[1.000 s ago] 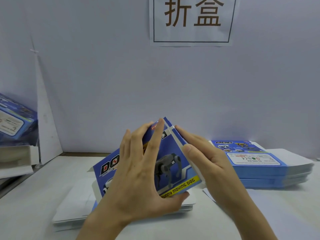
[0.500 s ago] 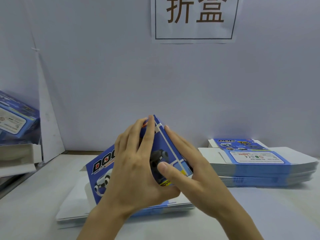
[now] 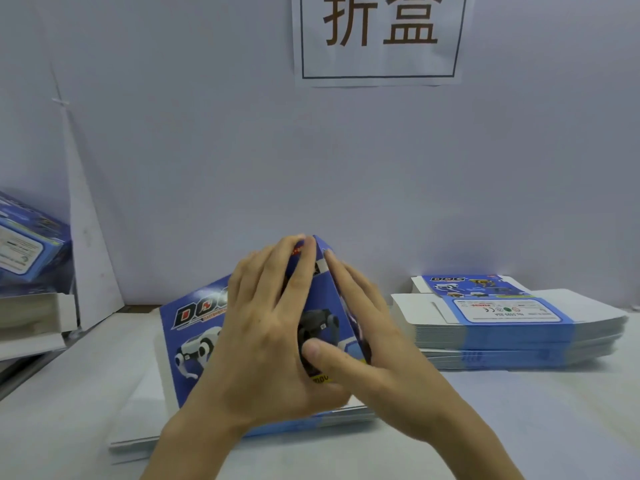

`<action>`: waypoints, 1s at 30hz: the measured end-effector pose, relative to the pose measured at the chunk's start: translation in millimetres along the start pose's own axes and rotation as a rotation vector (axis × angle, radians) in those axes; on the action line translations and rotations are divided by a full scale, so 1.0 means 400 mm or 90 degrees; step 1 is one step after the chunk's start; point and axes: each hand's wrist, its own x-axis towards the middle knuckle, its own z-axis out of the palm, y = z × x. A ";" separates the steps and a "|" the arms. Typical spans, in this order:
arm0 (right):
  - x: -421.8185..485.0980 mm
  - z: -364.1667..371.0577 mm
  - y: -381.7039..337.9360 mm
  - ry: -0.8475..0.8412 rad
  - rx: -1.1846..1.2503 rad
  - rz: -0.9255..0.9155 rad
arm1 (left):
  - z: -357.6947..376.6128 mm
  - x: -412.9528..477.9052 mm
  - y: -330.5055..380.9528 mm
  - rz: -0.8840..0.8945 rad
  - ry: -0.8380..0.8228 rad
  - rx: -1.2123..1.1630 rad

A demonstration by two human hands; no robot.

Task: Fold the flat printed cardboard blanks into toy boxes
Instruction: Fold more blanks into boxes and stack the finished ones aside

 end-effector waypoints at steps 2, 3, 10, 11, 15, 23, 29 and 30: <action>0.002 0.005 -0.001 0.040 0.032 -0.014 | 0.000 0.002 0.007 0.020 0.010 -0.008; 0.004 0.009 -0.001 0.051 0.042 -0.023 | 0.002 0.004 0.012 0.020 0.019 -0.012; -0.002 -0.011 0.006 0.008 0.204 0.012 | -0.002 0.004 -0.006 0.067 -0.019 -0.045; -0.003 -0.020 0.006 0.013 0.195 0.015 | -0.004 0.004 -0.011 0.076 -0.028 -0.048; -0.004 -0.046 -0.001 0.060 0.032 0.007 | 0.004 0.002 -0.004 0.072 -0.067 -0.062; -0.012 -0.048 -0.015 0.095 -0.167 -0.001 | 0.018 -0.004 0.008 0.056 -0.072 -0.131; 0.011 -0.047 0.028 0.381 0.002 0.055 | 0.037 -0.001 -0.034 -0.081 -0.053 -0.096; 0.012 -0.051 0.032 0.416 0.031 0.073 | 0.043 -0.002 -0.039 -0.189 -0.063 -0.152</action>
